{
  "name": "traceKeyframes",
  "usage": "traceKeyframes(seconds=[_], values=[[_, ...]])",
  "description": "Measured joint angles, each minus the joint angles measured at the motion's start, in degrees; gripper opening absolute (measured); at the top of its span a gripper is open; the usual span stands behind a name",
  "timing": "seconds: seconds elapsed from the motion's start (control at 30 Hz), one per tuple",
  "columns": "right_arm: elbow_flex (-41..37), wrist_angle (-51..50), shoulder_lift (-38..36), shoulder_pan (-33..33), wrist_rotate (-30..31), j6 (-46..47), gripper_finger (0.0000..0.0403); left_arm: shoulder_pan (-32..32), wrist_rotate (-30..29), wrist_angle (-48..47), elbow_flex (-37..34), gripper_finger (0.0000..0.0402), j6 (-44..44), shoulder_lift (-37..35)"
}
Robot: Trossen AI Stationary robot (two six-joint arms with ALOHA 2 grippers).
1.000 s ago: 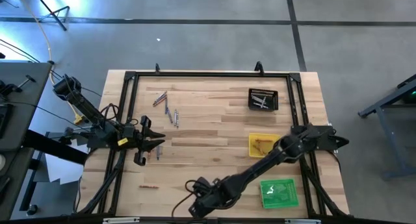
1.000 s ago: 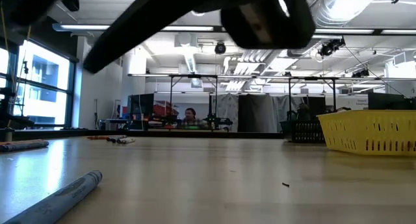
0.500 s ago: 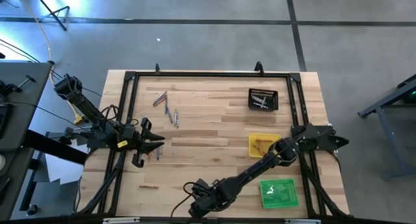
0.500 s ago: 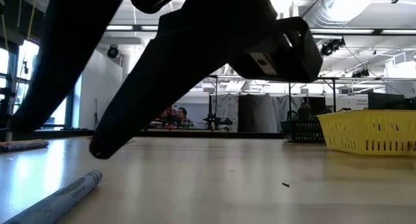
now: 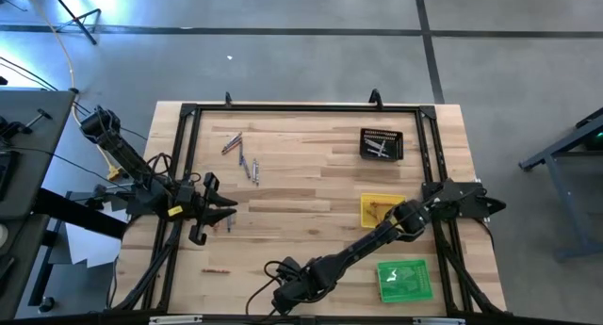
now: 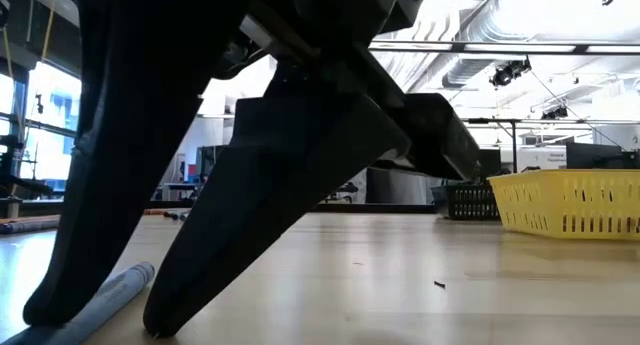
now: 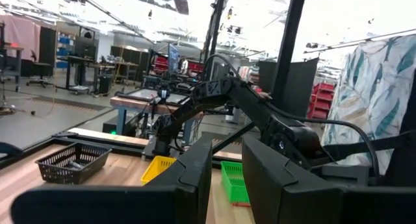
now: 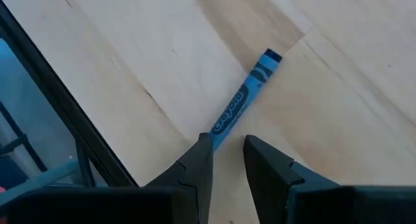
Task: Sort crayons
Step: Put the blue crayon into the green basket
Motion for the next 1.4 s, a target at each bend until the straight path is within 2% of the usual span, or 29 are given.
traceKeyframes(seconds=[0.23, 0.57, 0.83, 1.23, 1.4], values=[[0.0, 0.3, 0.3, -0.4, 0.6, 0.3, 0.0083, 0.0, 0.0, 0.0, 0.0, 0.0074, 0.0, 0.0], [-0.2, 6.0, 0.8, -1.2, 0.7, 0.6, 0.0083, 0.0, 0.0, 0.0, 0.0, 0.0074, 0.0, 0.0], [0.1, 4.3, 2.0, -1.5, 1.8, 4.0, 0.0083, 0.0, 0.0, -0.1, 0.0, 0.0074, 0.0, 0.0], [0.2, 1.6, 3.1, -2.6, -0.7, 1.9, 0.0082, 0.0, 0.0, -0.2, 0.0, 0.0074, 0.0, 0.0], [0.2, 1.0, 3.1, -3.4, -2.7, -0.1, 0.0066, 0.0, 0.0, -0.2, 0.0, 0.0074, 0.1, 0.0]])
